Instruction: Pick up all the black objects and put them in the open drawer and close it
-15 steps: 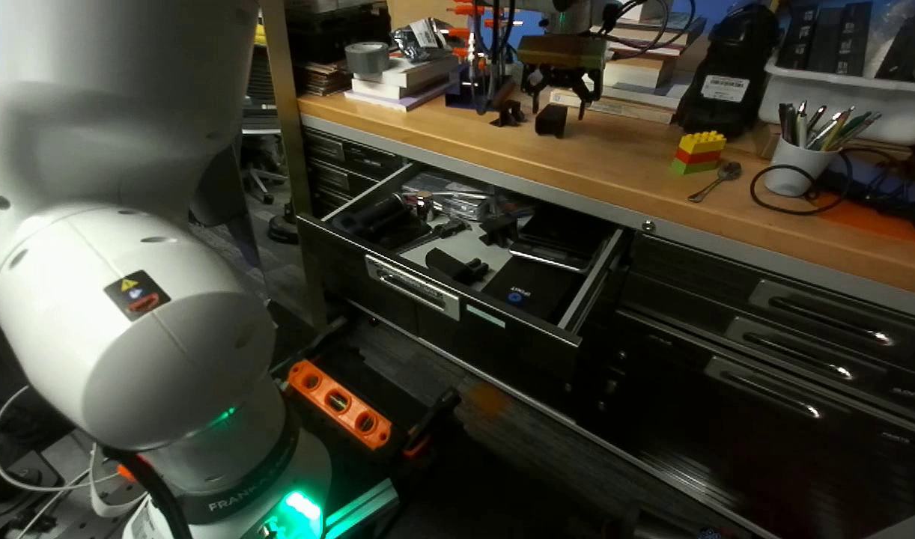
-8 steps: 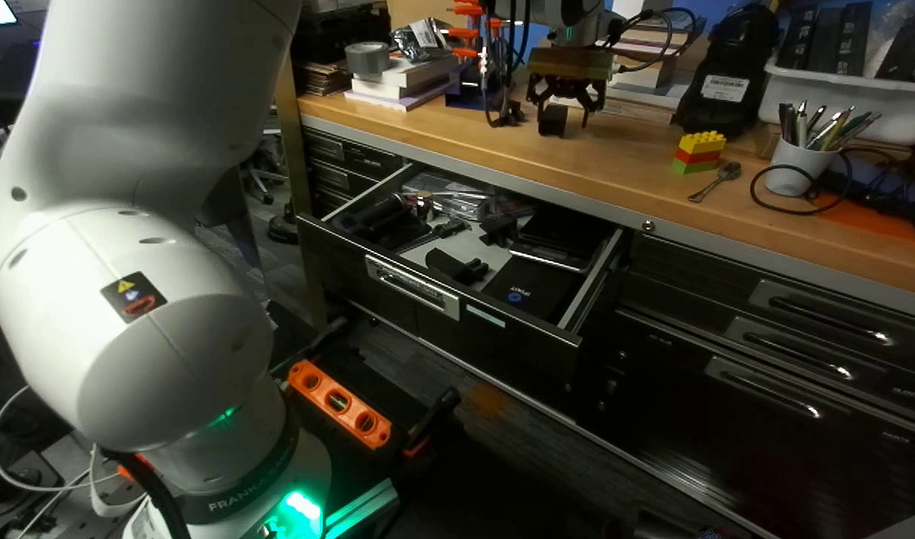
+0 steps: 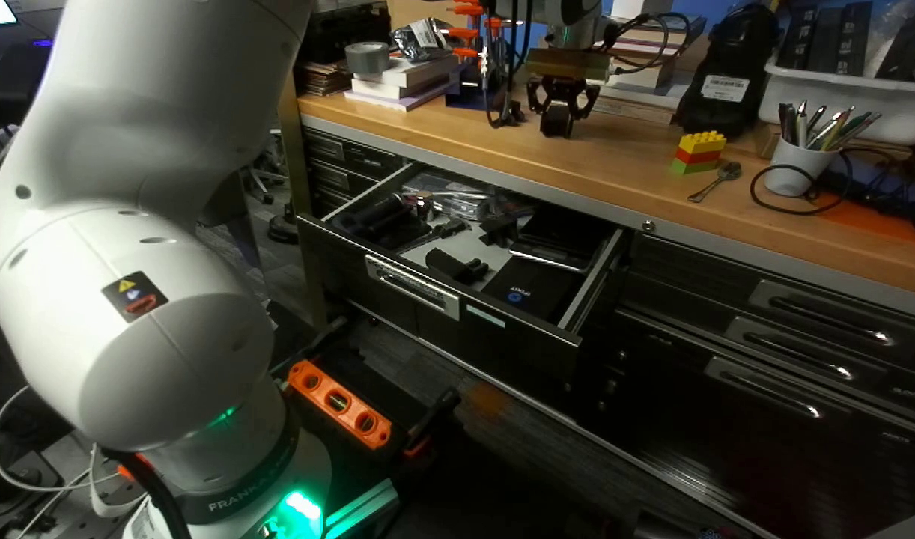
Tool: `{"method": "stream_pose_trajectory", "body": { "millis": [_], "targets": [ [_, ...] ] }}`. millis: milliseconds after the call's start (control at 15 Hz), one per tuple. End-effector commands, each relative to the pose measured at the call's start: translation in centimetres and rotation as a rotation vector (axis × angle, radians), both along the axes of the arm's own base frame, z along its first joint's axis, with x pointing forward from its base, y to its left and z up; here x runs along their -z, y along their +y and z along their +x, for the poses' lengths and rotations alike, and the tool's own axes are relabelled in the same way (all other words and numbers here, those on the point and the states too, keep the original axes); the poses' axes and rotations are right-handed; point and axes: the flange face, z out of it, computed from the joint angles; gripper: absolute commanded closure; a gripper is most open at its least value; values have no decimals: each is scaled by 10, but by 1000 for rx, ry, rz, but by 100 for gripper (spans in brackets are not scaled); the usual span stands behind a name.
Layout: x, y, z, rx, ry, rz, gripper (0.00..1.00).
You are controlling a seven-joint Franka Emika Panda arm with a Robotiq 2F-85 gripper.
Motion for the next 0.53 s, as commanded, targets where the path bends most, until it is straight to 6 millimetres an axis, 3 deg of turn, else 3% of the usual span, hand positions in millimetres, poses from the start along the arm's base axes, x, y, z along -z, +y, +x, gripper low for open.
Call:
{"method": "stream_pose_trajectory", "body": {
  "millis": [0,467],
  "targets": [
    [-11,4,-4,10,37,-10,74],
    [-25,4,-50,65,131,-11,75]
  ]
}}
